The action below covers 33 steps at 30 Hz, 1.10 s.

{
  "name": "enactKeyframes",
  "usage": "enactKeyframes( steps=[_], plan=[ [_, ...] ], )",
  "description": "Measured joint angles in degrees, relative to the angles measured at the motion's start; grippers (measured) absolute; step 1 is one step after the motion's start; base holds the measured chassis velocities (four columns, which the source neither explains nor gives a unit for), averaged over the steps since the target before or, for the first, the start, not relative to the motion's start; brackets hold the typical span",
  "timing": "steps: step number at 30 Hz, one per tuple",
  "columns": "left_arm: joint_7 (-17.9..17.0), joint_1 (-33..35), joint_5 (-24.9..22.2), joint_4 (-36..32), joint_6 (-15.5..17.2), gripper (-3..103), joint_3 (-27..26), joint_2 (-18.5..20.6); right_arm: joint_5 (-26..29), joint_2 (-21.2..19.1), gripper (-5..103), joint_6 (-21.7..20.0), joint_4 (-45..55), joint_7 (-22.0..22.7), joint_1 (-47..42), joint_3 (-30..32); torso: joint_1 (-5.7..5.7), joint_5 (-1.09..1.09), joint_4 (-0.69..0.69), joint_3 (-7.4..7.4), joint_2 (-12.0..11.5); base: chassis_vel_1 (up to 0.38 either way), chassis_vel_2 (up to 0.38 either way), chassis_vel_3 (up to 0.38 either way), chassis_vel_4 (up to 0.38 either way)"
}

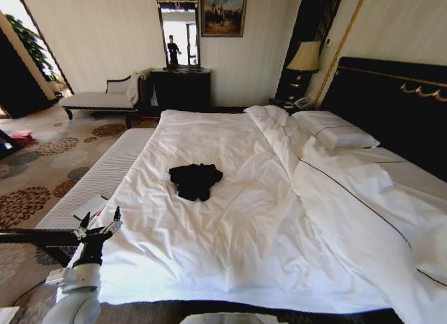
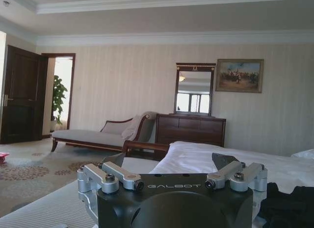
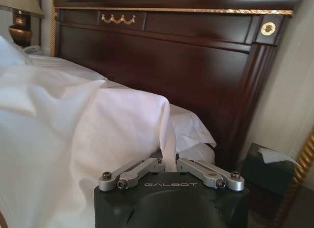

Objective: Fold the clothes on the bed.

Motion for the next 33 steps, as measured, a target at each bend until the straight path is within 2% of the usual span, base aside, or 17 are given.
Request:
enactKeyframes(
  steps=[6,18,24,33],
  plan=[
    [0.1,1.1,0.2,-0.3,-0.3,100,-0.3,-0.6,-1.6,3.1,0,1.3,-3.5,-0.5,0.0,0.1,0.00,0.01,0.00,0.00,0.0,0.000,0.000,0.000,0.000],
    [0.1,1.5,0.6,0.0,-0.8,100,-0.2,-1.1,-6.8,6.1,0,4.6,-9.4,-1.0,0.0,-0.4,0.01,0.00,0.04,0.01,0.0,0.000,0.000,0.000,0.000],
    [0.1,1.3,0.6,0.3,-0.9,100,-0.2,-1.1,-8.8,8.8,0,5.7,-11.1,-0.7,0.0,-2.2,0.01,-0.02,-0.04,0.00,0.0,0.000,0.000,0.000,0.000],
    [0.1,1.3,0.6,0.5,-1.0,100,0.0,-1.0,-9.3,7.8,0,5.9,-17.2,1.4,2.9,-4.9,0.01,0.00,0.02,0.00,0.0,0.000,0.000,0.000,0.000]
  ],
)
